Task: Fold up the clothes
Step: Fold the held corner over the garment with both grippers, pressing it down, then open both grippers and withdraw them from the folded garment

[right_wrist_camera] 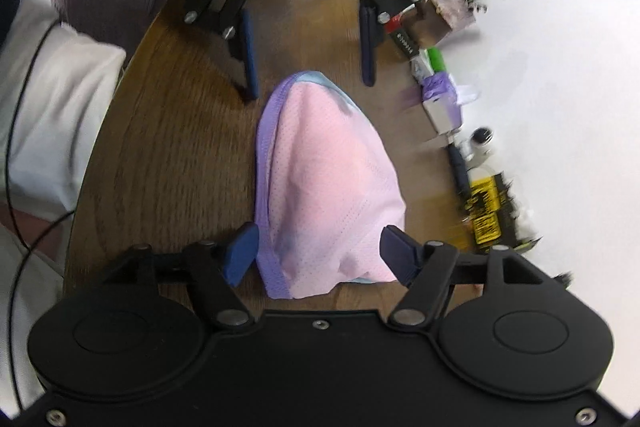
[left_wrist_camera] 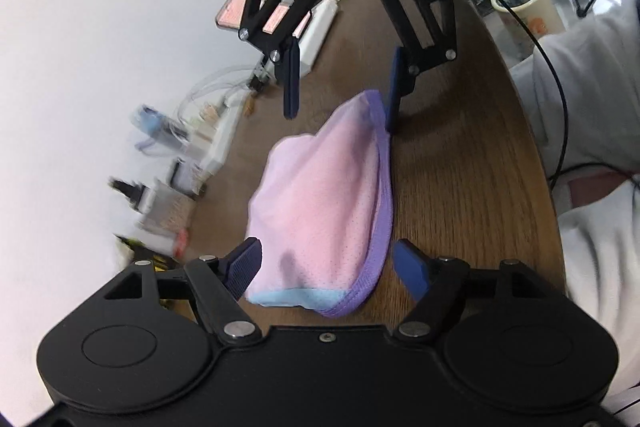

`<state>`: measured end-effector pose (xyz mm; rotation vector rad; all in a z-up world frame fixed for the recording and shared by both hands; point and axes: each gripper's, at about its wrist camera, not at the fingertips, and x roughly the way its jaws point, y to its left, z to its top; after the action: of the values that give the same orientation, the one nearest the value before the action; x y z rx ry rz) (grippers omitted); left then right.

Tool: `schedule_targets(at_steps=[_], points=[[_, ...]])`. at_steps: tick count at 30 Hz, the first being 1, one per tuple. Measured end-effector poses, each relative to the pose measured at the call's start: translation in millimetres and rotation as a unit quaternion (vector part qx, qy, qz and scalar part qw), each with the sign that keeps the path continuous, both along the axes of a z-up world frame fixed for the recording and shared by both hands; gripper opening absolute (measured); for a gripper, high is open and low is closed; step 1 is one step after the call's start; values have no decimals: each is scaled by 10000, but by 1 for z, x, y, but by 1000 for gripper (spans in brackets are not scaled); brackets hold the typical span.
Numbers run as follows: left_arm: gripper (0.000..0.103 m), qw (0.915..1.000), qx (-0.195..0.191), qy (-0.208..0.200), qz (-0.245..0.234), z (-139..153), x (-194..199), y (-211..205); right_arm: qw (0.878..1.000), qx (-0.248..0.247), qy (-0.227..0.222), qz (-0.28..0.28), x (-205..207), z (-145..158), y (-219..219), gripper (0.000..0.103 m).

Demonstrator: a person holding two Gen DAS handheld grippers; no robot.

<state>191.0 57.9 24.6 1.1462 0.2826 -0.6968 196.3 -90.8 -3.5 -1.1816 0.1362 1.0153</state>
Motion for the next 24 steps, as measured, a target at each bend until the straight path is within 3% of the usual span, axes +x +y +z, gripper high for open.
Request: schedule_targets(at_steps=[1,2,3,4,5,7,12,13,15,16,17,20,23,24], points=[[72,9995,-73,264,147,5,11,0,9995,48,307,-74,8,4,1,68],[65,9985,-109,471,252,9,20,0,9980,96,614,-148,17,8,1,60],[56,9979,-104,574,293,9,25,1,9956,136,898,-212,25,12,2,53],[31,9971,-100,677,334,10,30,1,9938,149,1080,-231,32,13,3,39],[25,9968,-56,722,346,9,35,2,9927,166,1171,-220,36,13,3,32],[21,9968,46,724,335,5,41,2,9916,177,1264,-198,41,12,5,16],[23,9980,71,521,346,2,37,7,9945,229,1015,-145,37,8,4,15],[29,9986,92,416,311,0,34,7,9953,240,929,-133,34,7,3,22],[61,9993,286,-43,229,-3,18,8,9983,217,541,-92,22,5,-2,45],[84,9991,325,-179,216,-4,14,9,9990,230,365,-91,15,5,-6,74],[91,9990,218,-283,256,-1,6,10,9991,287,286,-96,8,6,-10,92],[91,9968,-524,-187,575,11,-22,17,9958,709,508,-290,-13,14,-29,92],[100,9777,-1422,-565,1437,25,-57,14,9843,1375,899,-644,-41,16,-50,92],[102,9711,-1581,-693,1651,28,-64,11,9766,1625,889,-1095,-53,15,-53,92]])
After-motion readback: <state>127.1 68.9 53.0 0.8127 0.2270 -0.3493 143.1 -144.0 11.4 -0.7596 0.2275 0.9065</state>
